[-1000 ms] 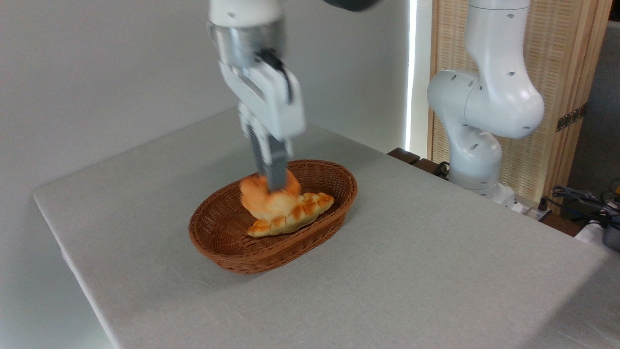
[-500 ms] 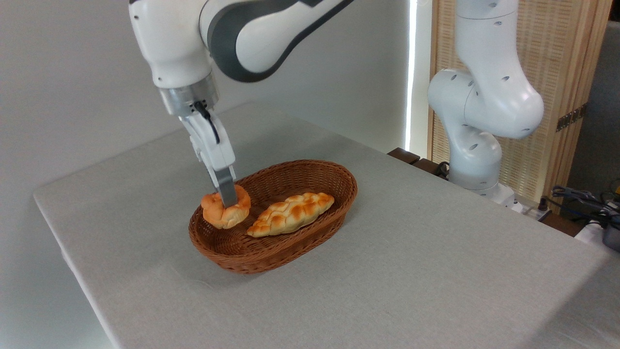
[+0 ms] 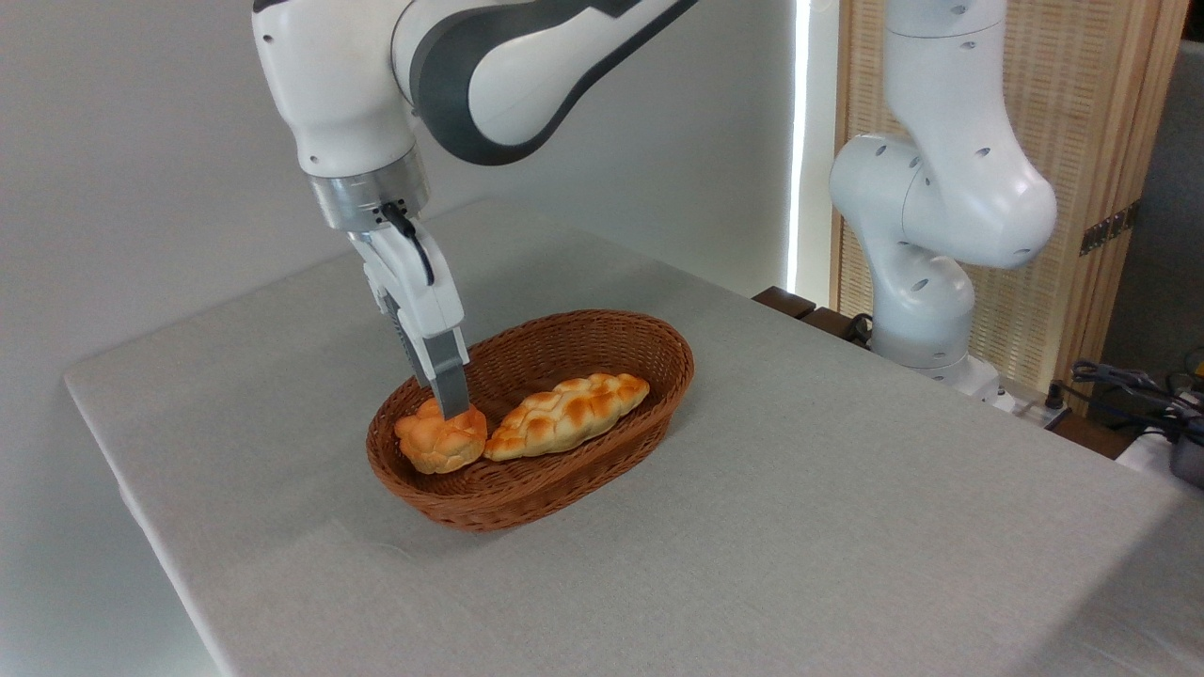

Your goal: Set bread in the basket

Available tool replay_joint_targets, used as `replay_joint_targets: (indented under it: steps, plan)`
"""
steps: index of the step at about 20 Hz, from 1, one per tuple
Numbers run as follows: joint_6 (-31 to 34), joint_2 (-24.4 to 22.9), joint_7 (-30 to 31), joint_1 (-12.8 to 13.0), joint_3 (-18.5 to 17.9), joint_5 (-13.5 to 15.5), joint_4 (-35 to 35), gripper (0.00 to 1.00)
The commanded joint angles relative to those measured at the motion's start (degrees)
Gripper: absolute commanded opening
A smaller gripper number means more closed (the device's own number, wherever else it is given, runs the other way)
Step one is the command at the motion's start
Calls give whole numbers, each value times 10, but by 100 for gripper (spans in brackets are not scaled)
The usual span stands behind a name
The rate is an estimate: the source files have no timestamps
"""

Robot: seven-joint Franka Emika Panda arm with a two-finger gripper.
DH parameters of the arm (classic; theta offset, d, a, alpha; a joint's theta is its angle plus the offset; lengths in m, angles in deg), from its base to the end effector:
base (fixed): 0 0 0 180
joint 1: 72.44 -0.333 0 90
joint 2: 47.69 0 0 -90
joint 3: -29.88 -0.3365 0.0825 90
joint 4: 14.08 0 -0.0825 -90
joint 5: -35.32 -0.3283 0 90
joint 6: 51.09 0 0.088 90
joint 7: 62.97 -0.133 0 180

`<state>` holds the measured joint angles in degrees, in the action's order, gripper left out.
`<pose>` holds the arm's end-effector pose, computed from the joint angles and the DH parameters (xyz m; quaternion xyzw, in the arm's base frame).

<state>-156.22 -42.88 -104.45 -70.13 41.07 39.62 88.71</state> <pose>0.5145 -0.1284 0.5053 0.8909 -0.4515 -0.0095 0.0479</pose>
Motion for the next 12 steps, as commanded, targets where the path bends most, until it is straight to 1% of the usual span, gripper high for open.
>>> replay_joint_targets:
  steps: [1, 2, 3, 4, 5, 6, 7, 9, 12]
  plan:
    - [9, -46, 2, -1, -32, 1, 1, 100]
    - [15, -57, 0, -3, -47, 2, 0, 100]
    - [24, -66, -3, -5, -54, 2, -12, 100]
    - [46, -71, -7, -7, -56, 2, -27, 100]
    - [81, -71, -11, -13, -63, 2, -62, 100]
    - [116, -64, -11, -14, -69, 4, -95, 100]
    - [134, -62, -11, -14, -70, 5, -111, 100]
    - [156, -65, -7, -13, -68, 6, -123, 100]
    - [172, -68, -11, -13, -70, 2, -123, 100]
